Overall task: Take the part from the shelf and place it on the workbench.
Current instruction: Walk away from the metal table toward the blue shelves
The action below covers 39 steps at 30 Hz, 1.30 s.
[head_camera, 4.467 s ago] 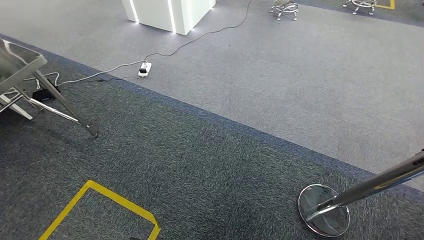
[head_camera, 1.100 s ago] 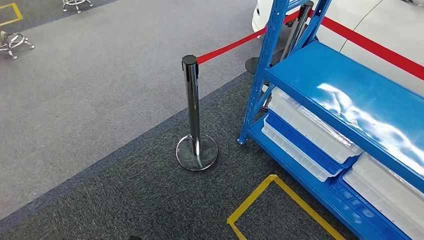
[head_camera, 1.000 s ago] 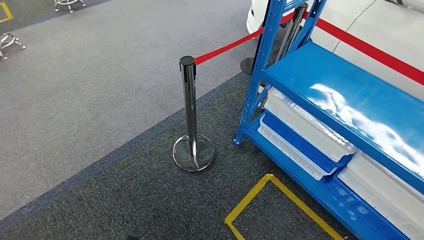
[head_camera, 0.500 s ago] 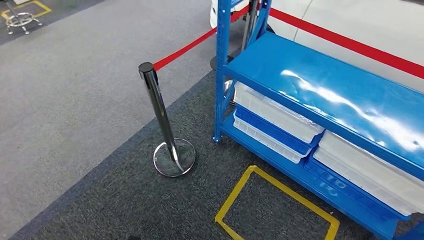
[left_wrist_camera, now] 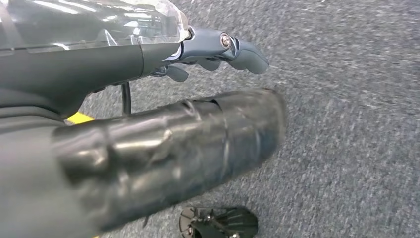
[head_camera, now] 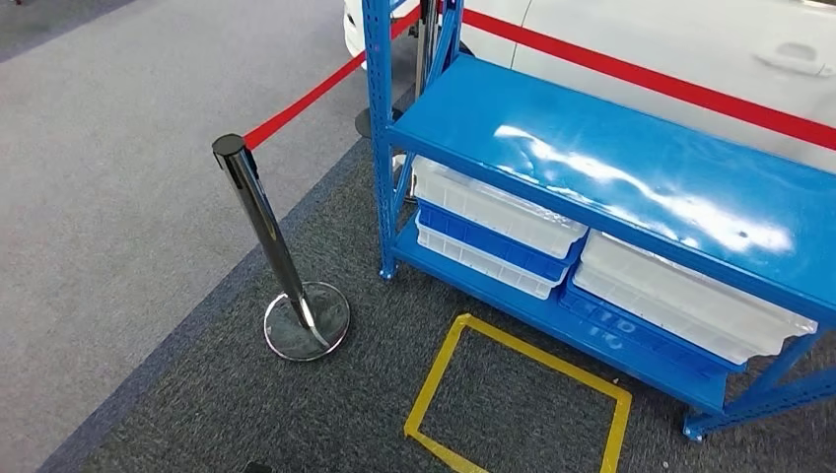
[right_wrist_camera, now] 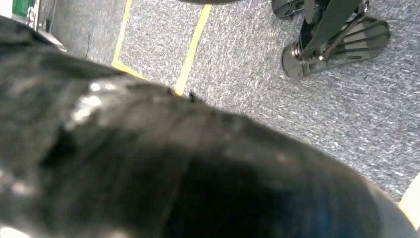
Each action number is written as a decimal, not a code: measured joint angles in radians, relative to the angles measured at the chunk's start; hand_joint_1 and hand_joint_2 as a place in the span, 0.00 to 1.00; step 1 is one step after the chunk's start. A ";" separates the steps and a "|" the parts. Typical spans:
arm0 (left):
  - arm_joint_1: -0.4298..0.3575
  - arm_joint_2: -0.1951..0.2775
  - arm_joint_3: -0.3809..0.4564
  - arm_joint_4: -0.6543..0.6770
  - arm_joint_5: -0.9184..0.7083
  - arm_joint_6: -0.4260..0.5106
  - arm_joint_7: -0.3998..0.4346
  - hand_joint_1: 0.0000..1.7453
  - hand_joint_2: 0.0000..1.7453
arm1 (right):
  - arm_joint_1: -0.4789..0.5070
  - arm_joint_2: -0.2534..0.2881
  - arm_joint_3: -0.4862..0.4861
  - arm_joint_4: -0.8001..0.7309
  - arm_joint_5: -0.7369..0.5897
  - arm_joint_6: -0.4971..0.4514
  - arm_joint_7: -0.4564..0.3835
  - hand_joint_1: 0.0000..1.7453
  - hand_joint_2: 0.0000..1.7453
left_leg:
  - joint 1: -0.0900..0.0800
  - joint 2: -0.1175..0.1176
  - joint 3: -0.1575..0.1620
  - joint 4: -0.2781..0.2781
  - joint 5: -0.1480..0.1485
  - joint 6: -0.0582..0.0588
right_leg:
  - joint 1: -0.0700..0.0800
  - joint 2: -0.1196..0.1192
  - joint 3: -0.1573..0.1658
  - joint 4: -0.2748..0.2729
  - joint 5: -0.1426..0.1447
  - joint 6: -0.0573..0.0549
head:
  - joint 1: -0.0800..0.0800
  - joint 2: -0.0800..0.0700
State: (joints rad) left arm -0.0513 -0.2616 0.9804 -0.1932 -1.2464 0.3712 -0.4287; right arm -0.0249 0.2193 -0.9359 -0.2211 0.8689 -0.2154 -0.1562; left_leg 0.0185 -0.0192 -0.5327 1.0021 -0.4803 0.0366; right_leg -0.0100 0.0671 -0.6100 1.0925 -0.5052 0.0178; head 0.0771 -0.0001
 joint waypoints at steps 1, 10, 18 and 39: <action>0.001 0.000 0.000 0.000 0.000 0.000 0.000 0.00 0.00 | -0.002 0.000 0.000 0.000 0.001 0.000 -0.001 0.00 0.00 | -0.001 0.013 0.001 -0.001 0.000 0.004 | 0.000 -0.028 -0.028 0.057 -0.032 0.004 | 0.000 0.000; 0.003 0.000 0.000 0.000 0.000 -0.001 -0.001 0.00 0.00 | -0.006 -0.001 0.000 0.000 0.004 0.001 -0.002 0.00 0.00 | -0.010 0.115 0.018 0.004 -0.024 -0.016 | 0.003 -0.127 0.037 -0.059 0.034 -0.006 | 0.000 0.000; 0.002 0.000 0.000 0.000 -0.001 0.000 -0.002 0.00 0.00 | -0.007 -0.001 0.000 0.000 0.004 0.002 -0.002 0.00 0.00 | -0.003 0.032 -0.081 0.239 -0.158 -0.049 | -0.002 -0.052 0.038 -0.075 0.043 -0.045 | 0.000 0.000; 0.004 0.001 0.001 0.000 -0.002 0.002 -0.002 0.00 0.00 | -0.004 0.000 0.000 0.001 0.016 0.001 -0.001 0.00 0.00 | -0.004 0.085 0.017 0.003 -0.023 -0.011 | -0.002 -0.083 0.002 0.005 0.023 0.004 | 0.002 0.000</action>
State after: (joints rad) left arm -0.0474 -0.2605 0.9815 -0.1931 -1.2484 0.3729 -0.4309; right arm -0.0289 0.2190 -0.9361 -0.2205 0.8853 -0.2140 -0.1572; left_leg 0.0145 0.0662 -0.5159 1.0054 -0.5038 0.0257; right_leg -0.0118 -0.0156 -0.6080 1.0977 -0.4821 0.0215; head 0.0789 -0.0001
